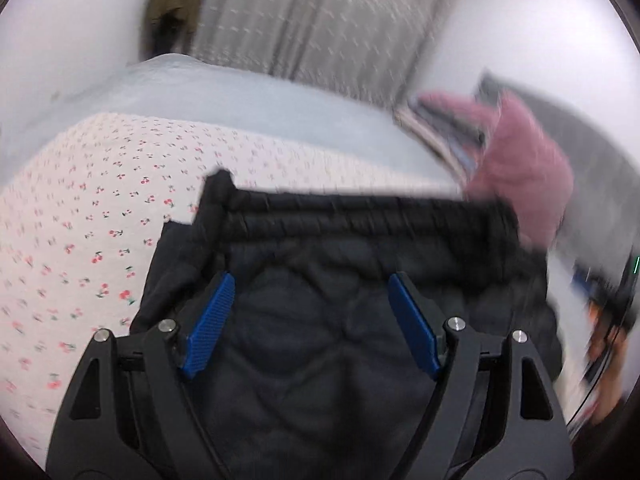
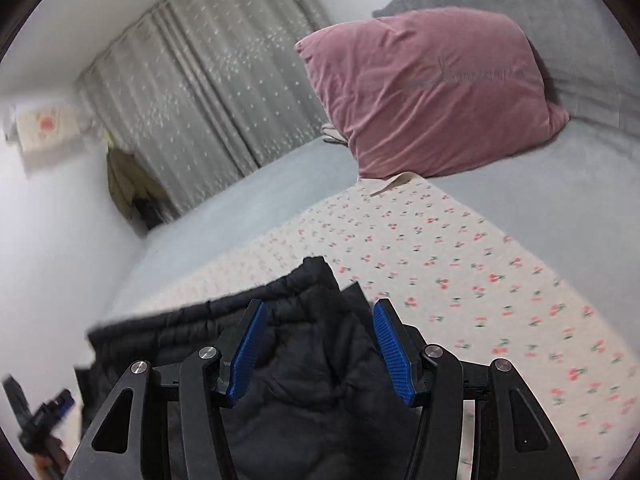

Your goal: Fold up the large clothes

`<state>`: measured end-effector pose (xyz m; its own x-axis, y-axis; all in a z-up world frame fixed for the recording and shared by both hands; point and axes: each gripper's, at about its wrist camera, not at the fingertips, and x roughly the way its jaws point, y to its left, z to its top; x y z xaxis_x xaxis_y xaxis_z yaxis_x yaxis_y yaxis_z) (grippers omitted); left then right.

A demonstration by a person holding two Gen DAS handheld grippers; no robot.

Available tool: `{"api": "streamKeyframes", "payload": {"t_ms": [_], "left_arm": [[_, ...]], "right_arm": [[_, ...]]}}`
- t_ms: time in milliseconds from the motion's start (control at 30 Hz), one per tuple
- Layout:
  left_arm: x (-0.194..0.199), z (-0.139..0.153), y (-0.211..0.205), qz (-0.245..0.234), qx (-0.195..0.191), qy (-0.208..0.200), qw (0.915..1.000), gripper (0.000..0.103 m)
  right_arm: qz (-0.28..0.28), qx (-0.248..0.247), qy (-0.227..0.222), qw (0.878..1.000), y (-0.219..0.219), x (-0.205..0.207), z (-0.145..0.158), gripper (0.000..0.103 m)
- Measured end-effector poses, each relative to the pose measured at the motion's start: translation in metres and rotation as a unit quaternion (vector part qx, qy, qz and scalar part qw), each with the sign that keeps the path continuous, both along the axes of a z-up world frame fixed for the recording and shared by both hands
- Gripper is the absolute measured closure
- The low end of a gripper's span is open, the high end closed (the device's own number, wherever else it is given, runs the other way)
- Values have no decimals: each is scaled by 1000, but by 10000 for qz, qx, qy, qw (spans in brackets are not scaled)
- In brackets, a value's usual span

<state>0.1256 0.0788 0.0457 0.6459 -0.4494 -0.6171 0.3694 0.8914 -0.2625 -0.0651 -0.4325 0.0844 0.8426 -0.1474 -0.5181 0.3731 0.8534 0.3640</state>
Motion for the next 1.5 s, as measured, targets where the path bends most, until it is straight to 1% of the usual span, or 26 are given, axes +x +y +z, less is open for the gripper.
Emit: {"api": "streamKeyframes", "payload": {"t_ms": [133, 233, 300, 367, 433, 500, 567, 600, 667, 733, 767, 800, 867, 933, 967, 1000, 1033, 1067, 1100, 1167, 1267, 1300, 1367, 1400, 1467, 1500], "left_arm": [[-7, -11, -29, -697, 885, 196, 9934, 24], [-16, -30, -56, -1244, 1121, 428, 9850, 24], [-15, -37, -71, -1329, 1310, 353, 9818, 24], [-9, -39, -77, -1166, 1393, 189, 9832, 23], [0, -38, -71, -727, 1310, 236, 9884, 24], [8, -30, -54, -59, 1254, 172, 9919, 24], [11, -23, -35, 642, 1529, -49, 9861, 24], [11, -20, -24, 912, 1679, -137, 9815, 24], [9, -16, -2, 1108, 1664, -115, 9797, 24], [7, -17, 21, 1015, 1286, 97, 9864, 24], [7, -19, 33, 961, 1010, 240, 9899, 24], [7, -24, 43, 900, 716, 415, 9925, 24], [12, -35, 54, 896, 410, 703, 9926, 24], [15, -47, 59, 928, 271, 892, 9913, 36], [17, -52, 57, 927, 189, 970, 9908, 56], [16, -54, 58, 939, 125, 994, 9905, 79], [13, -53, 56, 919, 44, 971, 9910, 89], [12, -47, 54, 928, -30, 857, 9920, 96], [9, -37, 51, 970, -72, 620, 9933, 98], [3, -16, 51, 981, -294, 89, 9947, 99], [0, 7, 51, 1084, -649, -657, 9898, 99], [3, 7, 49, 1217, -599, -822, 9873, 99], [17, -6, 46, 1574, -262, -778, 9841, 96], [29, -22, 42, 1760, 82, -528, 9829, 91], [51, -52, 33, 1933, 758, 174, 9781, 85], [55, -60, 32, 1961, 856, 346, 9762, 83]], "right_arm": [[403, -525, 445, 9968, 27, -7, 5, 44], [734, -680, 1008, 9899, 50, 5, -11, 42], [947, -659, 1393, 9835, 63, 12, -26, 42], [995, -730, 1634, 9788, 74, 18, -38, 42], [789, -1043, 1738, 9761, 74, 22, -43, 42], [360, -1409, 1769, 9734, 65, 22, -48, 42], [-240, -1681, 1956, 9659, 47, 22, -54, 42], [-479, -1645, 2074, 9631, 35, 19, -58, 42], [-521, -1080, 1998, 9725, 15, 9, -60, 42], [-413, -379, 1707, 9837, 2, -5, -56, 42], [-337, -237, 1606, 9862, 1, -9, -53, 42], [-206, -172, 1492, 9884, 2, -12, -50, 42], [35, -256, 1343, 9906, 10, -12, -47, 42], [156, -469, 1365, 9894, 21, -5, -51, 43], [175, -559, 1423, 9881, 26, 2, -53, 44], [179, -689, 1469, 9866, 31, 9, -57, 60], [225, -812, 1507, 9850, 35, 20, -59, 88], [252, -900, 1543, 9836, 39, 24, -61, 92], [202, -989, 1501, 9835, 44, 26, -61, 95], [-10, -1186, 1128, 9865, 52, 24, -46, 97], [-302, -1244, 458, 9907, 50, 24, -24, 98], [-399, -1346, 287, 9897, 52, 26, -20, 98], [-621, -1654, 343, 9837, 53, 37, -23, 97], [-722, -1785, 579, 9796, 52, 48, -34, 97], [-775, -1714, 1213, 9746, 43, 66, -63, 95], [-763, -1621, 1438, 9733, 39, 70, -75, 92]]}}
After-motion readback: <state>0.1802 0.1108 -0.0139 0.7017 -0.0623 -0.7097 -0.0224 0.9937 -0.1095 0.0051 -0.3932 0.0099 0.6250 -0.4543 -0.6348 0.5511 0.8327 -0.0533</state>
